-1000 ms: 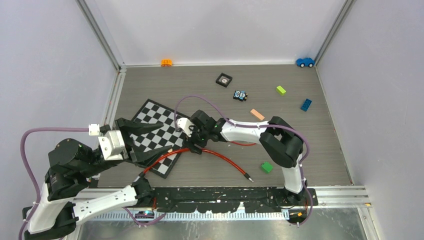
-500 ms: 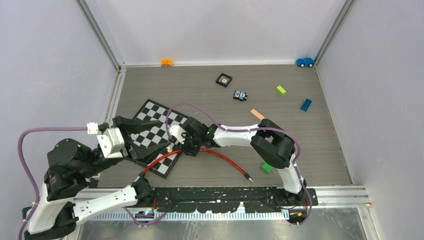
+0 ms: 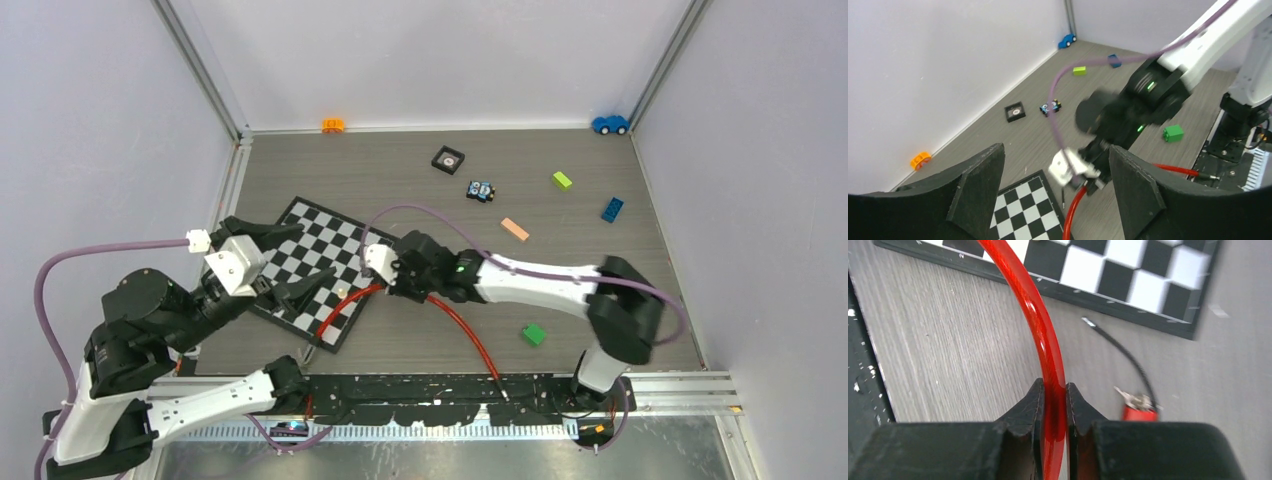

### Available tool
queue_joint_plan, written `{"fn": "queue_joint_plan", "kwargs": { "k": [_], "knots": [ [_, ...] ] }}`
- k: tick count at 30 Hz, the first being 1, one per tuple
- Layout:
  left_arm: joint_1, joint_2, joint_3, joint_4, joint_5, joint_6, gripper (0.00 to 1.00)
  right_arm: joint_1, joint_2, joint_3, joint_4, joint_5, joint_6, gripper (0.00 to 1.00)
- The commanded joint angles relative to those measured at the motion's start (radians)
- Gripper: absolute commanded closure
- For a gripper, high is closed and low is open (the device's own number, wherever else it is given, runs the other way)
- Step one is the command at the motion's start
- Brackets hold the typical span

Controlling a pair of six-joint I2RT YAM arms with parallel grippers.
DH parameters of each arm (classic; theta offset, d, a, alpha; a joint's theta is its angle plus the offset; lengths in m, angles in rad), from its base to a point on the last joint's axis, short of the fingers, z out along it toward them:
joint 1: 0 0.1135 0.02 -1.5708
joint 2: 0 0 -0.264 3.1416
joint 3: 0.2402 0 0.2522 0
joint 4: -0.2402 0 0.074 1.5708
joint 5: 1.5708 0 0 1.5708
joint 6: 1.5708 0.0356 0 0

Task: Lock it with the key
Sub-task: Pick up the lock from the center of the board.

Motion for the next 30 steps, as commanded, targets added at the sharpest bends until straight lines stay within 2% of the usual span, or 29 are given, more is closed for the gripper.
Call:
{"fn": "queue_joint_plan", "kwargs": {
  "k": [1,5,10,15,19,22,30],
  "knots": [
    [0.001,0.038,0.039,-0.065,-0.068,0.048,0.21,-0.003,-0.275,-0.018,-0.059,0.098,-0.062,0.99],
    [0.001,0.054,0.034,-0.072,-0.061,0.089,0.20,-0.003,-0.482,-0.039,-0.158,0.171,-0.087,0.99],
    [0.001,0.085,0.030,-0.098,-0.047,0.151,0.20,-0.005,-0.641,0.006,-0.275,0.239,-0.085,0.99],
    [0.002,0.092,-0.008,-0.063,-0.056,0.233,0.20,-0.004,-0.713,0.103,-0.402,0.303,-0.073,0.99],
    [0.001,0.051,-0.102,0.013,-0.024,0.351,0.19,-0.004,-0.760,0.186,-0.478,0.300,-0.070,0.99],
    [0.002,0.045,-0.141,0.050,-0.026,0.366,0.19,-0.004,-0.790,0.217,-0.492,0.297,-0.061,0.99],
    [0.001,0.139,-0.166,0.013,0.027,0.345,0.17,-0.004,-0.818,0.300,-0.512,0.267,-0.041,0.99]
  ]
}}
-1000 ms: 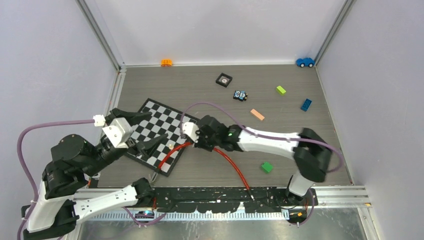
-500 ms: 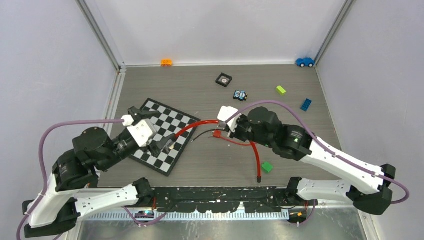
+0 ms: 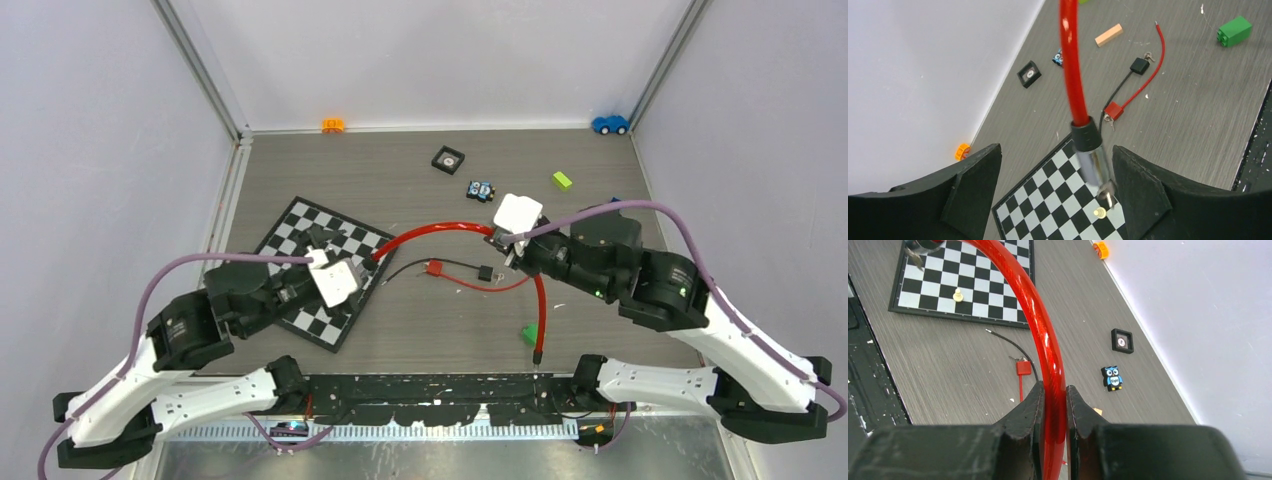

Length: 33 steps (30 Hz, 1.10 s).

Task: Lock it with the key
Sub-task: Pick up the lock from the center of the board.

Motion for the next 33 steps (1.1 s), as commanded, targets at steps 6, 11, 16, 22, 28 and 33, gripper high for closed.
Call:
{"fn": "queue_joint_plan", "kwargs": {
  "k": [6,11,16,22,28,33],
  "knots": [
    [0.002,0.040,-0.066,0.108,0.058,-0.002,0.15,0.000,-0.044,0.064,0.071,-0.037,0.035,0.99],
    [0.002,0.044,-0.071,0.097,0.061,-0.017,0.16,-0.001,-0.060,0.062,0.079,-0.047,0.045,0.99],
    [0.001,0.056,-0.064,0.076,0.043,-0.035,0.25,0.000,-0.064,0.056,0.080,-0.045,0.048,0.99],
    [0.001,0.053,-0.071,0.084,0.038,-0.067,0.27,0.000,-0.078,0.042,0.105,-0.053,0.061,0.99],
    [0.001,0.052,-0.071,0.100,0.009,-0.114,0.34,0.000,-0.084,0.039,0.107,-0.058,0.071,0.99],
    [0.001,0.050,-0.076,0.109,-0.003,-0.137,0.29,-0.001,-0.086,0.037,0.112,-0.070,0.078,0.99]
  ]
}}
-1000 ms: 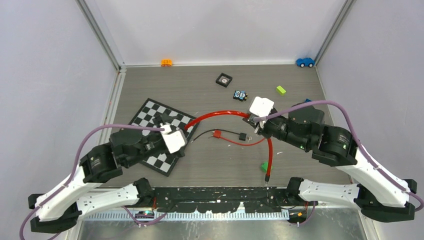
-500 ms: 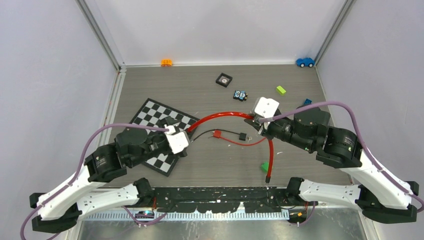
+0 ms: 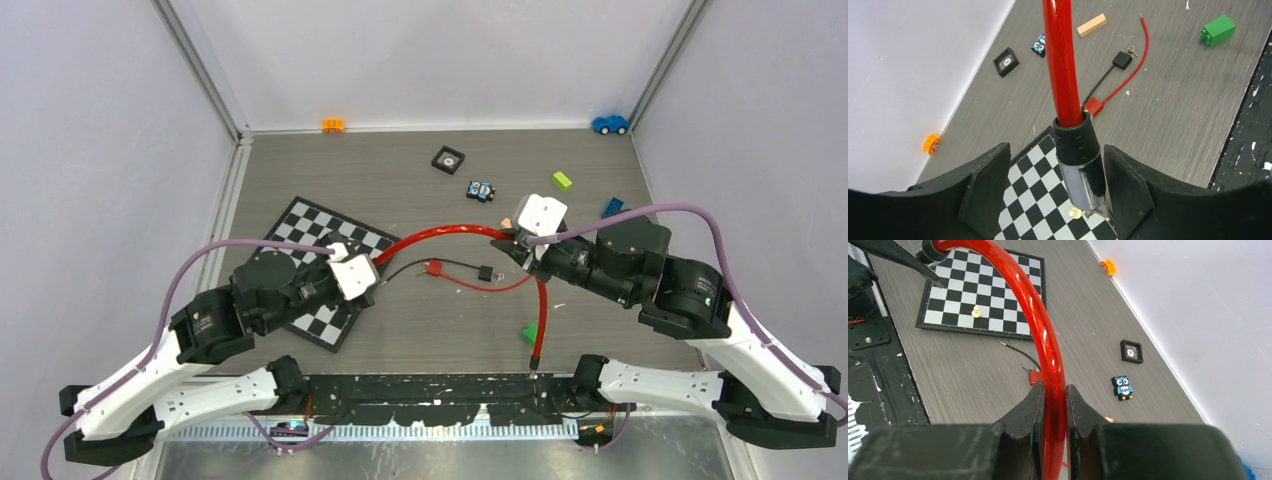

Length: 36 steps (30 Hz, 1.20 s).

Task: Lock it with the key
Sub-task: Pick up the lock from the center of the board.

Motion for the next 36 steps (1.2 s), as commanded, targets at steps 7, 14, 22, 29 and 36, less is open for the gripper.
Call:
{"fn": "queue_joint_plan", "kwargs": {
  "k": [7,14,22,29,36],
  "knots": [
    [0.001,0.026,0.048,-0.001,0.018,-0.047,1.00,0.000,-0.021,0.005,0.113,-0.015,0.033,0.99],
    [0.001,0.020,0.054,0.032,0.035,-0.128,1.00,-0.001,-0.032,-0.013,0.118,-0.014,0.010,0.99],
    [0.002,-0.053,-0.068,0.321,0.264,-0.384,1.00,-0.001,-0.151,-0.198,0.413,-0.119,-0.060,0.99],
    [0.030,-0.014,-0.144,0.587,0.606,-0.542,1.00,0.000,-0.197,-0.282,0.610,-0.235,-0.091,0.99],
    [0.211,0.064,-0.182,0.904,1.008,-0.775,1.00,0.000,-0.211,-0.293,0.601,-0.277,-0.110,0.99]
  ]
}}
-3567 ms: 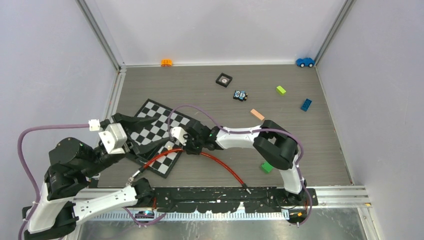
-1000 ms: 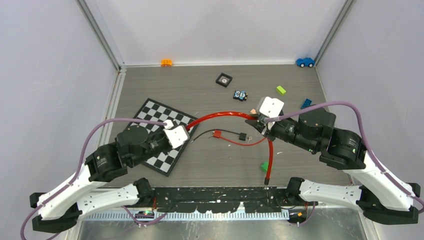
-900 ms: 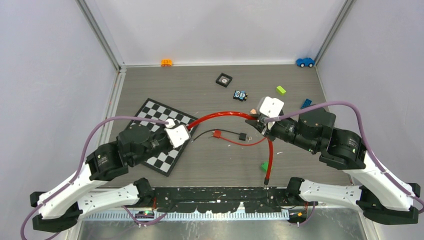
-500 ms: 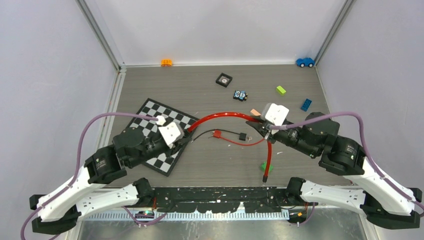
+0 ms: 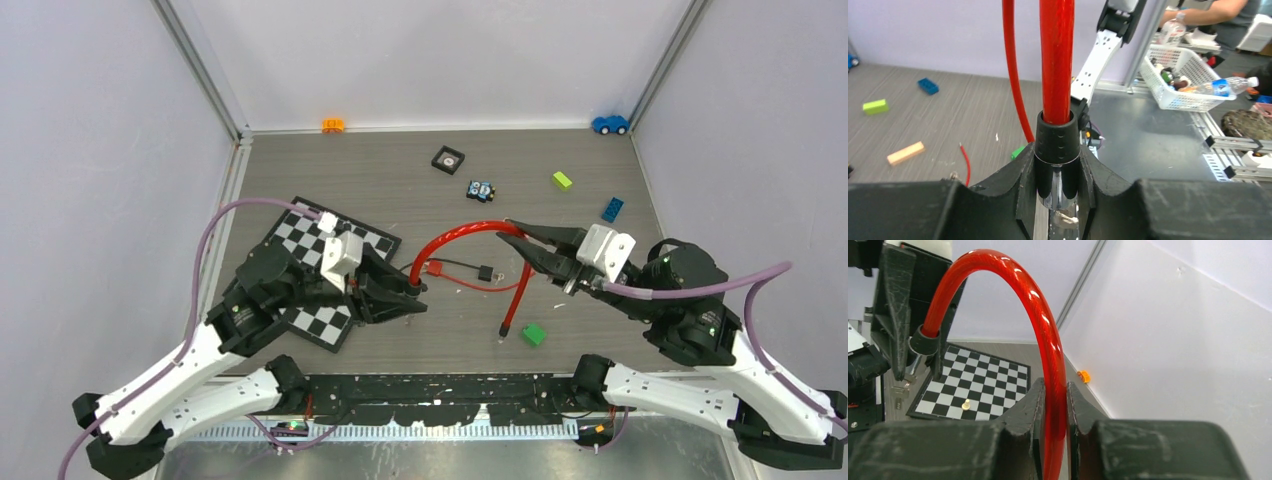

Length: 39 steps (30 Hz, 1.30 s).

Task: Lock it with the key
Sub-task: Pick up the lock from the center of the board.

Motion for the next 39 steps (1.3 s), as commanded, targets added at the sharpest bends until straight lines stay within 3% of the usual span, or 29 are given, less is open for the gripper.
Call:
{"fn": "queue_joint_plan", "kwargs": {
  "k": [1,10,19,27,31,35,39],
  "knots": [
    [0.122,0.053,-0.014,0.376,0.331,-0.214,1.00,0.005,-0.005,-0.016,0.076,-0.107,-0.010,0.99],
    [0.170,0.145,0.045,0.410,0.542,-0.218,1.00,0.005,-0.038,-0.024,0.059,-0.124,-0.033,0.99],
    [0.178,0.123,0.078,0.182,0.492,-0.024,1.00,0.004,-0.053,-0.033,0.071,-0.110,-0.039,0.99],
    [0.178,0.164,0.067,0.307,0.660,-0.135,1.00,0.006,-0.045,-0.033,0.104,-0.130,-0.035,0.99],
    [0.178,0.150,0.060,0.280,0.627,-0.103,0.99,0.006,-0.042,-0.030,0.104,-0.131,-0.039,0.99],
    [0.178,0.112,0.081,0.079,0.478,0.030,0.68,0.006,-0.044,-0.028,0.100,-0.123,-0.042,0.99],
    [0.178,0.096,0.116,-0.060,0.367,0.116,0.17,0.005,-0.044,-0.023,0.087,-0.108,-0.051,0.99]
  ]
}}
